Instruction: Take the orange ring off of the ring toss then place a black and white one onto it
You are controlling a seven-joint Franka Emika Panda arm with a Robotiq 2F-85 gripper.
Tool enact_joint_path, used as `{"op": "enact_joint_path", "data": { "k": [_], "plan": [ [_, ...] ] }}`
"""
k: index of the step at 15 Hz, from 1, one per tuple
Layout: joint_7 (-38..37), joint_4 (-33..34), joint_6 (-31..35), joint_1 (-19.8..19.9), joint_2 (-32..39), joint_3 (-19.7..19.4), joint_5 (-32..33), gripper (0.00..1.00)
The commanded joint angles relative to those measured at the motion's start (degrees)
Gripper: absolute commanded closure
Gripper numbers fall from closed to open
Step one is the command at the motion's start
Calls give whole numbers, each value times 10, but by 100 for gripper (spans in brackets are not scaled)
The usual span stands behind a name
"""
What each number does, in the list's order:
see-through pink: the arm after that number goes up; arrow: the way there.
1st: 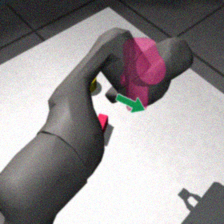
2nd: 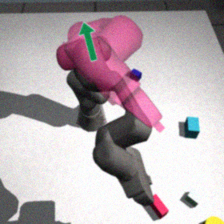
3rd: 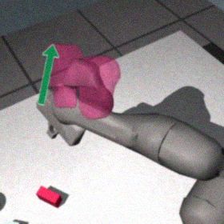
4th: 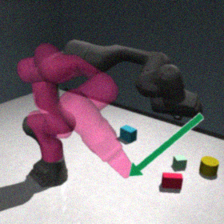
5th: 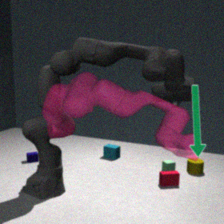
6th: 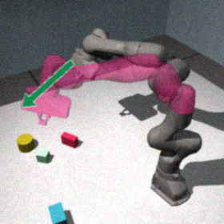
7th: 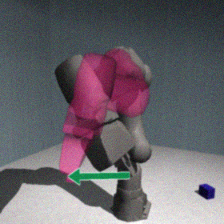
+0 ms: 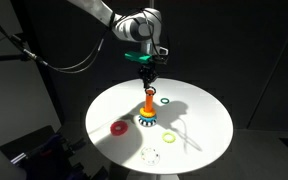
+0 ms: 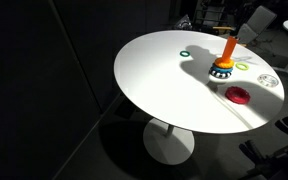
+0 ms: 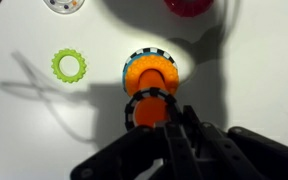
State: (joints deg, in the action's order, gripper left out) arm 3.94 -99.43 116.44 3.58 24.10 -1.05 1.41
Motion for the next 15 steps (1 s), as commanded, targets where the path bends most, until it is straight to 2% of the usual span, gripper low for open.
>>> {"op": "enact_joint_path", "data": {
  "k": [1, 15],
  "plan": [
    [8, 36, -31, -2, 17, 0, -3, 95],
    [-11, 124, -143, -13, 56, -10, 36, 95]
  ]
}}
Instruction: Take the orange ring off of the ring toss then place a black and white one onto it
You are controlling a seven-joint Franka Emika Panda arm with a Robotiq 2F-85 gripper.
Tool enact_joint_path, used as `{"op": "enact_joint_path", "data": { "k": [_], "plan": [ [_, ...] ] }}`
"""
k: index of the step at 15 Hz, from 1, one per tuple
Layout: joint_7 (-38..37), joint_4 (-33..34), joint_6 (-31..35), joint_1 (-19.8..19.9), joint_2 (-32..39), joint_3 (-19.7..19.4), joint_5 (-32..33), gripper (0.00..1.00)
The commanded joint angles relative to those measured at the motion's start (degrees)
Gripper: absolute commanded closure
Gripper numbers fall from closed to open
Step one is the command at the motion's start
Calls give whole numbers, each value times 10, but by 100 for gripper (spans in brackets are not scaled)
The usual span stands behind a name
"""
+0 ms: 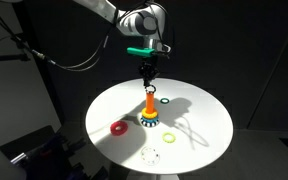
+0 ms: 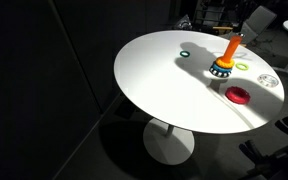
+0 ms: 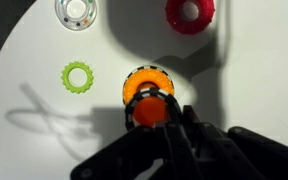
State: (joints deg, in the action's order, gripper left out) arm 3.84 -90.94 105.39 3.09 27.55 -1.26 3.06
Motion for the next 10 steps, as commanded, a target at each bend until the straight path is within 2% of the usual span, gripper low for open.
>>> {"op": "enact_joint_path", "data": {
  "k": [1, 10],
  "plan": [
    [-12, 44, -38, -10, 26, -10, 25, 95],
    [-16, 71, -49, -18, 45, -13, 58, 95]
  ]
}}
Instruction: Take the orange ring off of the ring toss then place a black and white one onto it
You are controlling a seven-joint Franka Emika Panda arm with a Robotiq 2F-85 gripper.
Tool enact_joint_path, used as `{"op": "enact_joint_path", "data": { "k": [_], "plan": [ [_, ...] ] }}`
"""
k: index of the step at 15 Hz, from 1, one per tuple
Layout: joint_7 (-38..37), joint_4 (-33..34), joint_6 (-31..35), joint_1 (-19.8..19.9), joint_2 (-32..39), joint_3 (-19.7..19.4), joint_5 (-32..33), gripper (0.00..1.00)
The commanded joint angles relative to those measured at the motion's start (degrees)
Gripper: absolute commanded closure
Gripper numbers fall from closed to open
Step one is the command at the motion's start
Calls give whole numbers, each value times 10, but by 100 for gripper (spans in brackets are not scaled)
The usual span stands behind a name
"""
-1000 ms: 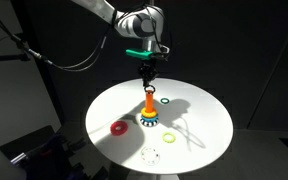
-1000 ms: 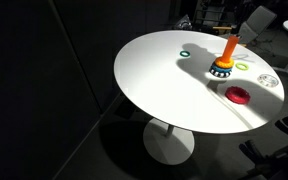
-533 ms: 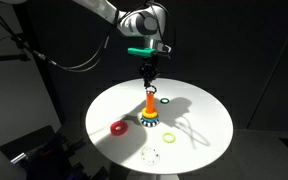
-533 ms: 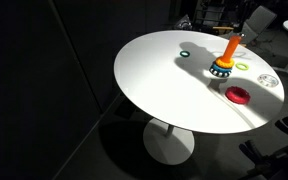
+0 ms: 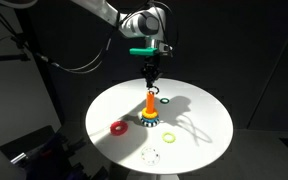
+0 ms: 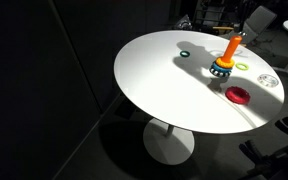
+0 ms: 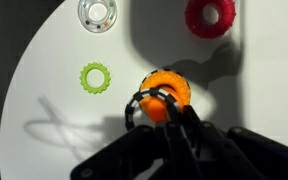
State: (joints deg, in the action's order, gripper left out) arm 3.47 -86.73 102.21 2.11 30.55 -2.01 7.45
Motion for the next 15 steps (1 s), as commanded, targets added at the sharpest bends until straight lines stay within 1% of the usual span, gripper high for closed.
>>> {"op": "enact_joint_path", "data": {
  "k": [1, 15],
  "plan": [
    [-12, 29, -17, -9, 15, -5, 15, 95],
    [-15, 21, -17, -24, 22, -4, 32, 95]
  ]
}}
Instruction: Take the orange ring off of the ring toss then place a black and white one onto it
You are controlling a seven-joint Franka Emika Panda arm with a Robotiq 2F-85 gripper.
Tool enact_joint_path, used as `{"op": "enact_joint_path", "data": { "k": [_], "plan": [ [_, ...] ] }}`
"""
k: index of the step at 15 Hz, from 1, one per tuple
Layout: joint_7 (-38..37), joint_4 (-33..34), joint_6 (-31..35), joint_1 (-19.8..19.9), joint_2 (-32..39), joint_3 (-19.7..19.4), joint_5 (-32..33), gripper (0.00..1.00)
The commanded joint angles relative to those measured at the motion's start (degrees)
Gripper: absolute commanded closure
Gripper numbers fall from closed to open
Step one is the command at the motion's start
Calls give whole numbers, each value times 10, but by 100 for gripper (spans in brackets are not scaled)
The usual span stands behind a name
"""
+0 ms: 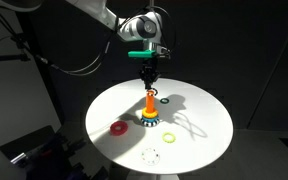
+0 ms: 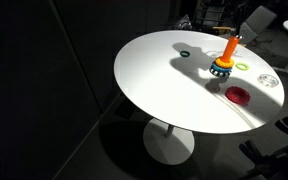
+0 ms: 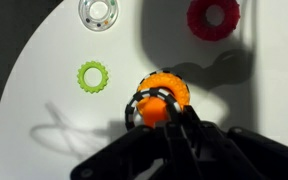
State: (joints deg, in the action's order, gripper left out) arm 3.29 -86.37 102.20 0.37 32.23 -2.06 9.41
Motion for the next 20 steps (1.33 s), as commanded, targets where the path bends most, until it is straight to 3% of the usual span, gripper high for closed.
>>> {"op": "enact_joint_path", "data": {
  "k": [1, 15, 16, 18, 20],
  "plan": [
    [-13, 17, -17, -7, 5, -3, 12, 95],
    [-27, 20, -36, -22, 20, -7, 49, 94],
    [-29, 20, -38, -23, 21, -7, 51, 63],
    [-30, 22, -44, -21, 21, -6, 50, 61],
    [-26, 23, -49, -18, 20, -3, 44, 45]
  ]
}}
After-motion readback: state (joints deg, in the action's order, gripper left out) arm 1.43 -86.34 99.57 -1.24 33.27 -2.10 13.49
